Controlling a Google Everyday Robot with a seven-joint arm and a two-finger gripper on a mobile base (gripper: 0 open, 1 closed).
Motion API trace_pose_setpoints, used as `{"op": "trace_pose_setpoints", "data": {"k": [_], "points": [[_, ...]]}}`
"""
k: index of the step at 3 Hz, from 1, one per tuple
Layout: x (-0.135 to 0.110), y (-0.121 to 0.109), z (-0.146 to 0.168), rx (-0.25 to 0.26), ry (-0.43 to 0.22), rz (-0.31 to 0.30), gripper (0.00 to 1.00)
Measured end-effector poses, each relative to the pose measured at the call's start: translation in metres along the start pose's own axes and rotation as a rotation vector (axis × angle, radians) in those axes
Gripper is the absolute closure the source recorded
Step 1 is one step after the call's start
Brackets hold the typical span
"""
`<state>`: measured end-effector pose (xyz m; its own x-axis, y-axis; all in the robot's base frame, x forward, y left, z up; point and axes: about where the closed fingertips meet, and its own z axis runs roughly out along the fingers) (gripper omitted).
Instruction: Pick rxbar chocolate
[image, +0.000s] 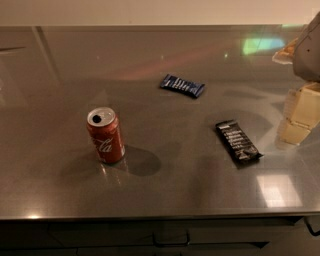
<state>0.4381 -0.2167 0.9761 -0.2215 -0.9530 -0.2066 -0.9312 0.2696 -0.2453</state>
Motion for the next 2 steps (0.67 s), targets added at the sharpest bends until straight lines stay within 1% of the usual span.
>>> {"op": "trace_pose_setpoints", "data": {"k": [1, 2], "points": [[0.0, 0.0, 0.0, 0.0, 0.0, 0.0, 0.0], [-0.0027, -0.0019, 0.0022, -0.015, 0.002, 0.051, 0.0]]}}
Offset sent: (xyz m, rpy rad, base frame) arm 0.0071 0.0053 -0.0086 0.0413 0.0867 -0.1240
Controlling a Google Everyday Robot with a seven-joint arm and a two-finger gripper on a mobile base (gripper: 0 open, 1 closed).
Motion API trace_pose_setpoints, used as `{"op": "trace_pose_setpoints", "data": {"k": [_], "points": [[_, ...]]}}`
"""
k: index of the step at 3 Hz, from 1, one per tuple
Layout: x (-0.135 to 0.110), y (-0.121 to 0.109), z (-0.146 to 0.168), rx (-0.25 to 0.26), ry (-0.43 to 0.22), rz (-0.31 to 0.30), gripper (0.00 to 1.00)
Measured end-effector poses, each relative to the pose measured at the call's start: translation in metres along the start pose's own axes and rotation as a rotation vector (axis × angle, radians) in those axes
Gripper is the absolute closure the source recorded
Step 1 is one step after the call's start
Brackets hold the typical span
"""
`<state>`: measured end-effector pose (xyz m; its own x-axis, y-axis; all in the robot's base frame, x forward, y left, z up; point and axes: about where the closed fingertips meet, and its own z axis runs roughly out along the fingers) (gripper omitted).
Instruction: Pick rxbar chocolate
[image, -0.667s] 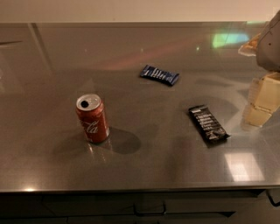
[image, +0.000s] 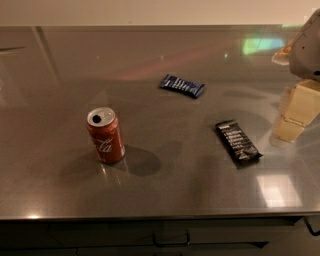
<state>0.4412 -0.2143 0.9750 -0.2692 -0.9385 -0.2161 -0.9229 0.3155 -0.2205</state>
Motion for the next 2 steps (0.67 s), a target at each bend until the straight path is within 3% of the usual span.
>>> {"op": "trace_pose_setpoints", "data": {"k": [1, 2], "points": [[-0.008, -0.001, 0.012, 0.005, 0.002, 0.102, 0.0], [-0.013, -0.001, 0.027, 0.037, 0.005, 0.262, 0.0]]}}
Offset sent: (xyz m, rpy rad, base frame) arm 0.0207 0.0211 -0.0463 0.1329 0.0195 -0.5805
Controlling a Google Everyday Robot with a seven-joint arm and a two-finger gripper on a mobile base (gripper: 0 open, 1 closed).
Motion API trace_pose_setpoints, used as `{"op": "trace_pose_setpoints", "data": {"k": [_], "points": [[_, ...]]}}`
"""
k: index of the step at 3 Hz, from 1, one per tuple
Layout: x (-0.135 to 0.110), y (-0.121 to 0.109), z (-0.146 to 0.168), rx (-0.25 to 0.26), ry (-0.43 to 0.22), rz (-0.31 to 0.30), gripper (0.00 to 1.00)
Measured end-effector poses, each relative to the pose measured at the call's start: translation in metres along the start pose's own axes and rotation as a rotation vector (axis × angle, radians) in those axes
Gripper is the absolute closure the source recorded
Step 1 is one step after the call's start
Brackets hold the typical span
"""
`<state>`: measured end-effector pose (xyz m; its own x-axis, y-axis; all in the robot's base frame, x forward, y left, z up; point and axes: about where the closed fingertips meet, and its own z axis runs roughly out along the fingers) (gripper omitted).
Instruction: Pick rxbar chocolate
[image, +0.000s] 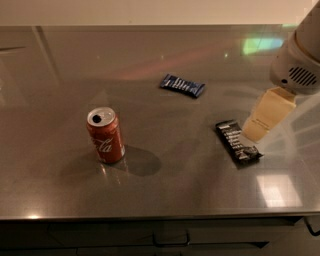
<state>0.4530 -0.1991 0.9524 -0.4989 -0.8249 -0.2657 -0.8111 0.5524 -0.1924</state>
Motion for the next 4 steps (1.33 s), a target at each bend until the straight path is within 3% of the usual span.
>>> {"op": "trace_pose_setpoints", "data": {"k": [2, 3, 4], "points": [[0.007, 0.001, 0.034, 0.02, -0.018, 0.352, 0.0], [0.009, 0.003, 0.057, -0.005, -0.009, 0.46, 0.0], [0.007, 0.005, 0.079, -0.036, 0.025, 0.524, 0.0]]}}
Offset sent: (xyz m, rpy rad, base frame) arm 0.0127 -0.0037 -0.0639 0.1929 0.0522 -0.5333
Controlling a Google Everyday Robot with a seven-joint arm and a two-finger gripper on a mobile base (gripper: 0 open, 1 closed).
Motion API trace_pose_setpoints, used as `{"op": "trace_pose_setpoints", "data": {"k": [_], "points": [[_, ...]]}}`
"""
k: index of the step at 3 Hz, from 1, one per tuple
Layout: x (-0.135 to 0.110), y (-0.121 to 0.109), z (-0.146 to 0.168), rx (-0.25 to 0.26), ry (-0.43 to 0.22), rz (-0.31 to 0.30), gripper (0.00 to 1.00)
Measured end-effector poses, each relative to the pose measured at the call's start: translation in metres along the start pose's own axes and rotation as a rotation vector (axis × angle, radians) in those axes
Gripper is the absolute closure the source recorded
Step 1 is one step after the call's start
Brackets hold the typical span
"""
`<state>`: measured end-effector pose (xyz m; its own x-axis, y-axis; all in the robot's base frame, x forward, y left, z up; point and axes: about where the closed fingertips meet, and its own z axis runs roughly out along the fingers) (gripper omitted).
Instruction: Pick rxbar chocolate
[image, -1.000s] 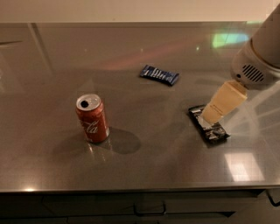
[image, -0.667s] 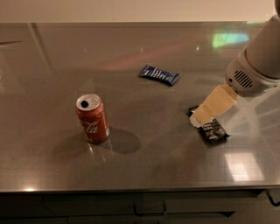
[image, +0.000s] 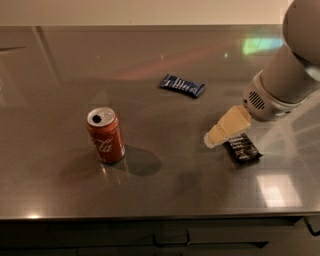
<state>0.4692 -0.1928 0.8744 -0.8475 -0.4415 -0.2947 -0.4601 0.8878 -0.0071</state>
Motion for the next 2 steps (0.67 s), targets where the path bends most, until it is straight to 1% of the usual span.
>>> {"op": "trace_pose_setpoints", "data": {"k": [2], "points": [[0.003, 0.003, 0.034, -0.033, 0.114, 0.082, 0.0]]}}
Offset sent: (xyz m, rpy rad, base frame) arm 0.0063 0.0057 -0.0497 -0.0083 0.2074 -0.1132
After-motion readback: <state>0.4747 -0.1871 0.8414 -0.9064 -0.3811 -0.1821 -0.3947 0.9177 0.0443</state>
